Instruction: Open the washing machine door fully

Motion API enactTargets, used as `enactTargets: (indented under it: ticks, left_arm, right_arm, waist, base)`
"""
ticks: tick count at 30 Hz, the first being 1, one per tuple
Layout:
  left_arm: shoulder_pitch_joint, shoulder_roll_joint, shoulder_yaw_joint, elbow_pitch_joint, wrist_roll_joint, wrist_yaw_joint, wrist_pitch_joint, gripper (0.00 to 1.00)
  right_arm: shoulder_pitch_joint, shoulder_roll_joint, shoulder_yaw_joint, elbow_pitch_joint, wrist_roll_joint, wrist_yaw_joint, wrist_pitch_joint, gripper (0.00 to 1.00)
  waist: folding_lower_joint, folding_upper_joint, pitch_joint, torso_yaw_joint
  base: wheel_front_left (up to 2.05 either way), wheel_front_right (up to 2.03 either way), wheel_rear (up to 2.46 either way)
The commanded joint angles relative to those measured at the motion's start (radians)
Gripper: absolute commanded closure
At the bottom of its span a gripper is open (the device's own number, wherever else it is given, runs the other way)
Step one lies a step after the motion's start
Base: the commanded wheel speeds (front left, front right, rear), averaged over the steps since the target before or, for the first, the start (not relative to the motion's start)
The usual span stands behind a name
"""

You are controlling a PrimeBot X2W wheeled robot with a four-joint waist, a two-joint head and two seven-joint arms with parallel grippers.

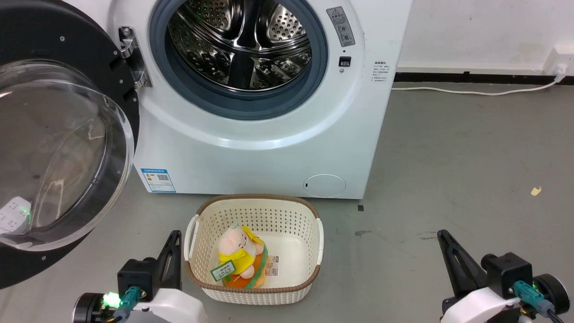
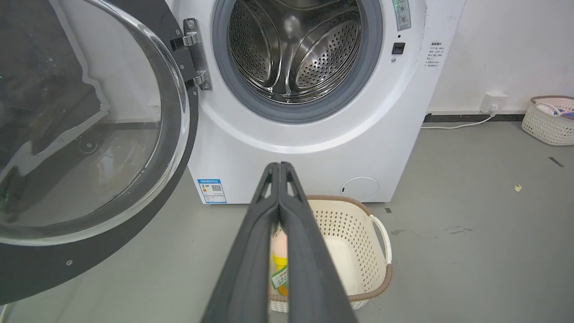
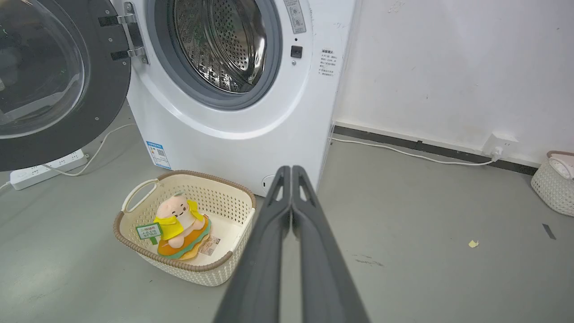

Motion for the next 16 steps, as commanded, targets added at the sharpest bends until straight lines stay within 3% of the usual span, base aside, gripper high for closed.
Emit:
enactTargets:
  ticks: [1, 16]
  left_arm:
    - [-0.012, 0.002, 0.004, -0.009, 0.009, 0.006, 0.007, 1.0]
    - [-0.021, 0.002, 0.006, -0.024, 0.021, 0.01, 0.034, 1.0]
  right_arm:
    - [-0.018, 0.003, 0.003, -0.009, 0.006, 0.001, 0.008, 1.0]
    - [-0.029, 0.003, 0.008, -0.015, 0.007, 0.001, 0.035, 1.0]
  waist:
    - [0.0, 0.0, 0.001, 0.0]
    - [0.0, 0.0, 0.004, -0.002]
  base:
    - [0.0, 0.0, 0.0]
    - [0.0, 0.0, 0.0]
